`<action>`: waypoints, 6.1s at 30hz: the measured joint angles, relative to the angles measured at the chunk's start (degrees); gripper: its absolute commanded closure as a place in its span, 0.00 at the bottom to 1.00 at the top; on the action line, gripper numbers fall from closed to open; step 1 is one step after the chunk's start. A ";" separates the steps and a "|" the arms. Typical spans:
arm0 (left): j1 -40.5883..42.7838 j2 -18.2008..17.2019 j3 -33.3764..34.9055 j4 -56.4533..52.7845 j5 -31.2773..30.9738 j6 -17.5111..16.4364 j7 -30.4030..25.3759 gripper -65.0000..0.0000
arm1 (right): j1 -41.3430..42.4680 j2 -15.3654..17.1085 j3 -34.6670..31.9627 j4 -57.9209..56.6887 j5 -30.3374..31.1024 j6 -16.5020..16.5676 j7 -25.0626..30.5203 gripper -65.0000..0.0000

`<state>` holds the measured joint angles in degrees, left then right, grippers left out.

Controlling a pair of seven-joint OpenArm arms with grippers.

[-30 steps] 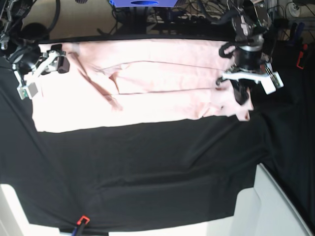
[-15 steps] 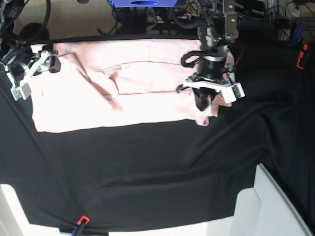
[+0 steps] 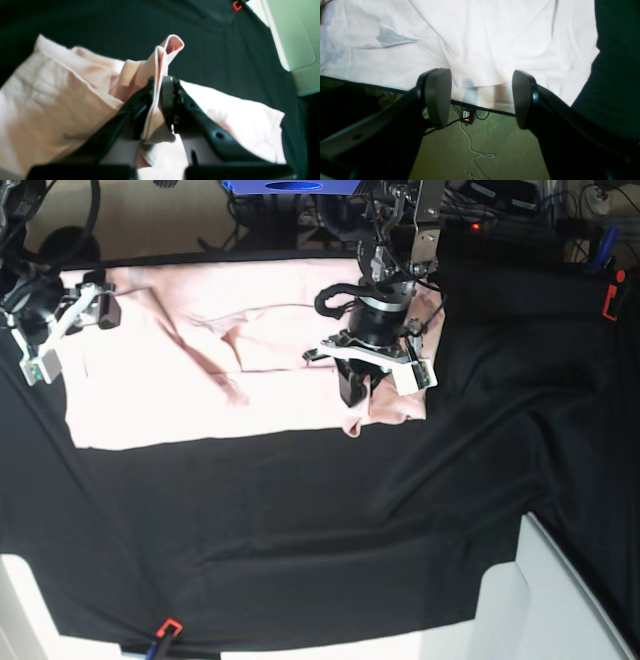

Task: Fold the T-shirt properly

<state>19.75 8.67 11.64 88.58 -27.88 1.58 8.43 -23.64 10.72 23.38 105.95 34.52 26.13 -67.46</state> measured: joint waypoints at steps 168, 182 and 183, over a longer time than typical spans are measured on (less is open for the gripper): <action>10.80 -13.14 -38.32 -4.11 27.69 -6.01 0.09 1.00 | 15.19 -1.07 -56.83 -3.98 0.66 -38.99 4.87 0.40; 10.71 -14.29 -31.01 -2.99 27.63 -15.04 0.39 1.00 | 13.22 0.20 -61.92 -6.97 0.04 -39.67 13.99 0.48; 11.21 -14.38 -29.86 -1.70 27.15 -17.31 0.46 1.00 | 13.31 0.33 -61.66 -7.02 0.70 -39.56 13.62 0.48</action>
<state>30.96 -5.72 -18.22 86.87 -0.73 -15.73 8.88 -10.33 11.05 -38.28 98.94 35.22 -13.43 -53.84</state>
